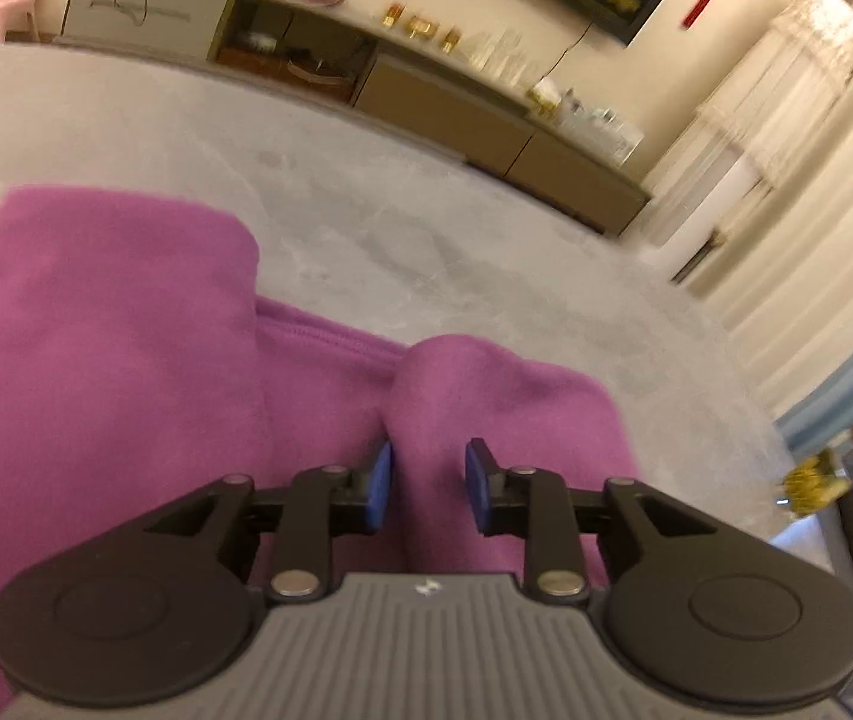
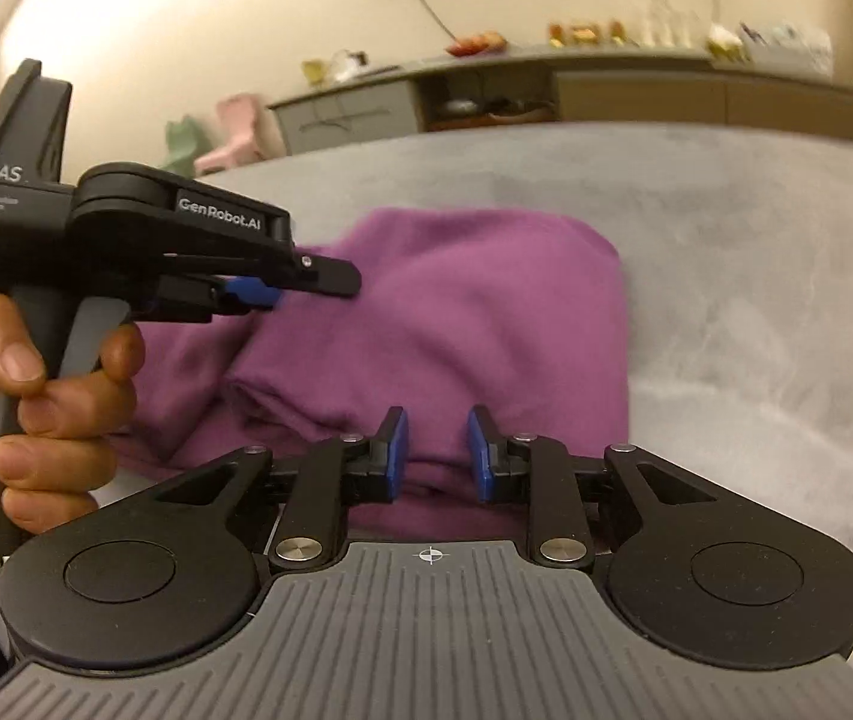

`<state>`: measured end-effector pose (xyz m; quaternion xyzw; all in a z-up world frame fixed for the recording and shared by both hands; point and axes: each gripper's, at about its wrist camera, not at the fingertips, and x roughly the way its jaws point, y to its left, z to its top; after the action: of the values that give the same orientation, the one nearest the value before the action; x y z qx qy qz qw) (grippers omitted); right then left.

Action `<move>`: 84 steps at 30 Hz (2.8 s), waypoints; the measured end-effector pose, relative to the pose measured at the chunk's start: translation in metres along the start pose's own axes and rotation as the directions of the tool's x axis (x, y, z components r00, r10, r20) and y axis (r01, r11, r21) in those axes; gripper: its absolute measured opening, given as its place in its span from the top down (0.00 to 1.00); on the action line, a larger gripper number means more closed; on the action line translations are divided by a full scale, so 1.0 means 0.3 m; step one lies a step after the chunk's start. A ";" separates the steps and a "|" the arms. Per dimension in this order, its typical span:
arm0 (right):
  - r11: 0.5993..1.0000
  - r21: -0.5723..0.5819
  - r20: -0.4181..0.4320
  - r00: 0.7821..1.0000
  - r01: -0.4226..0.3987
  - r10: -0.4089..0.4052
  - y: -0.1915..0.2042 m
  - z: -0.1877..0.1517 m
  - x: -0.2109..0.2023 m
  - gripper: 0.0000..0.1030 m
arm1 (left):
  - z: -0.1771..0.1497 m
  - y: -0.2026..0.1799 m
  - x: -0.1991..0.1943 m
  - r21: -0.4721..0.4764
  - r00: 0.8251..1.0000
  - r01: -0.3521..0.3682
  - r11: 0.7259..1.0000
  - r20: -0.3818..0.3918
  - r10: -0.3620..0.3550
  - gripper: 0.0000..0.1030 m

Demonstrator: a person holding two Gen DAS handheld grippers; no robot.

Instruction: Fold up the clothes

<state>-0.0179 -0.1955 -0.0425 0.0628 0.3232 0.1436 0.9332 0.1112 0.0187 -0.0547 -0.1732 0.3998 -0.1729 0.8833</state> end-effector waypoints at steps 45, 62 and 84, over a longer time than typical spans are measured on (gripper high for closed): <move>0.999 -0.040 -0.012 1.000 0.027 -0.027 0.019 0.031 0.123 0.73 | -0.208 -0.054 -0.238 0.490 1.000 -0.023 0.871 0.023 0.013 0.75; 0.985 0.103 0.118 0.981 0.141 -0.153 -0.047 0.028 -0.016 0.58 | 0.015 -0.162 -0.162 0.307 0.996 0.092 0.947 -0.034 -0.086 0.57; 0.960 -0.271 0.355 0.934 0.073 0.029 0.167 -0.022 -0.132 0.38 | 0.227 -0.161 -0.196 0.339 0.989 0.113 0.934 -0.128 -0.073 0.89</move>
<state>-0.0629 -0.1600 -0.0139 -0.0484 0.1262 0.1637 0.9772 0.1188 0.0136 0.0472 -0.0239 0.4041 -0.2915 0.8667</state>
